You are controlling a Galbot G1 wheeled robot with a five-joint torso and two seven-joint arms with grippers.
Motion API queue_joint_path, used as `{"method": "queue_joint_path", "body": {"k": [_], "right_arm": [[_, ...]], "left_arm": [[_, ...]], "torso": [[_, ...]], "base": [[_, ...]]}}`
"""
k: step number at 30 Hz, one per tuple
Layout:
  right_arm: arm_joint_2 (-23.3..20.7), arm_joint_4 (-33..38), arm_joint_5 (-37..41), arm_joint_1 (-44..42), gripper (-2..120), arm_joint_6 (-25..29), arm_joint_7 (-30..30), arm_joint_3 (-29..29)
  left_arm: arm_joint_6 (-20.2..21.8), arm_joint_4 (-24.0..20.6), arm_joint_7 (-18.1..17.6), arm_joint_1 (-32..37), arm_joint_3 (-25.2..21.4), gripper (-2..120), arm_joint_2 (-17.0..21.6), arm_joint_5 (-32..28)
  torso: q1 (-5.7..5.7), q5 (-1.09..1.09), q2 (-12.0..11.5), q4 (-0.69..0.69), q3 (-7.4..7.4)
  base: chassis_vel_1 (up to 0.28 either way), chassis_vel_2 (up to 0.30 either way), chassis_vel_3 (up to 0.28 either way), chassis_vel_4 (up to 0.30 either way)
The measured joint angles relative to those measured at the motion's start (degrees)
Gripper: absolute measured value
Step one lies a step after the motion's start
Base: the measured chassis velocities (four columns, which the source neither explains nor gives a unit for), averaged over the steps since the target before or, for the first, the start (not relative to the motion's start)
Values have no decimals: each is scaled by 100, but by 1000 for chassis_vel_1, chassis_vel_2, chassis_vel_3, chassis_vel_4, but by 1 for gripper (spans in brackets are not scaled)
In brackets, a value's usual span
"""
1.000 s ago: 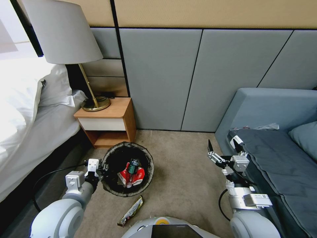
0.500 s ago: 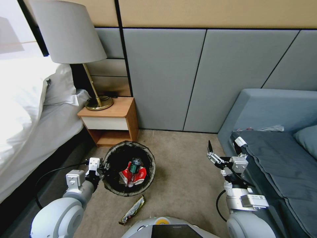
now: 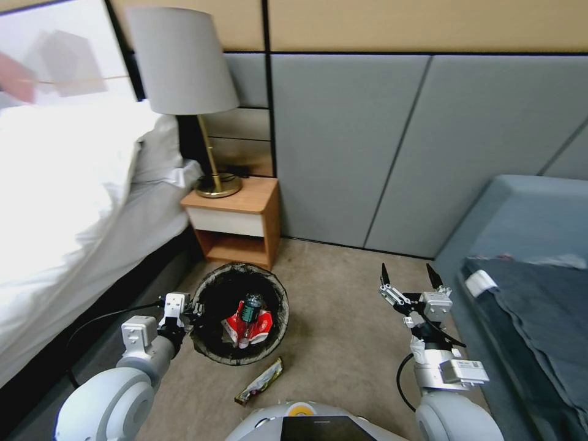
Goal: Pick up the trash bin, then pick up the garbage from the floor and place it into the trash bin.
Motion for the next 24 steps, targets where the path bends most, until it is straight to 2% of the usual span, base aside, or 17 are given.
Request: {"method": "queue_joint_path", "body": {"k": [24], "right_arm": [[-31, -197, 97, 81, 100, 7, 39, -30]], "left_arm": [[-5, 0, -3, 27, -4, 2, -29, -18]], "torso": [[0, 0, 0, -1, 0]], "base": [[123, 124, 120, 130]]}}
